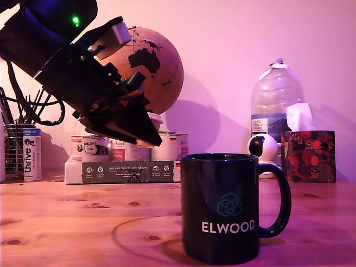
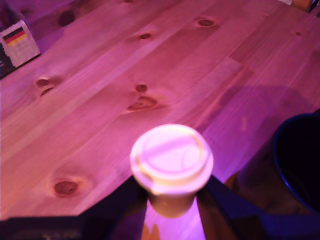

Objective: Pick up the coffee capsules from the table one by one and drop them inside the nearest coffee cup

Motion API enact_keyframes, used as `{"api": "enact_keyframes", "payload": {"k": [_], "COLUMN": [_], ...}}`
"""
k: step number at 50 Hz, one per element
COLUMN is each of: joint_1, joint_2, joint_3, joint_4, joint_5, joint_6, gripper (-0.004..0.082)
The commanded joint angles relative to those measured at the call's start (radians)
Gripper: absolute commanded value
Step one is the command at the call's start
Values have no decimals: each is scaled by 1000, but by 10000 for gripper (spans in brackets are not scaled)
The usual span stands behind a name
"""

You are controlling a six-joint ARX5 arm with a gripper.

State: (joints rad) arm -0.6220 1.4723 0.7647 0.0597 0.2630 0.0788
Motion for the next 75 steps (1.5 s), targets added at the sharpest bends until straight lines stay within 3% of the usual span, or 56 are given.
{"api": "enact_keyframes", "payload": {"k": [1,20,47,70,71,75], "joint_1": [11,11,-41,-145,-150,-171], "joint_2": [1,1,-19,-19,-19,-19], "joint_3": [-15,-15,35,150,153,161], "joint_4": [23,26,-2,-198,-206,-232], "joint_5": [-9,-3,167,173,172,159], "joint_6": [-7,-6,-6,1,39,39], "gripper": [181,181,181,181,181,181]}}
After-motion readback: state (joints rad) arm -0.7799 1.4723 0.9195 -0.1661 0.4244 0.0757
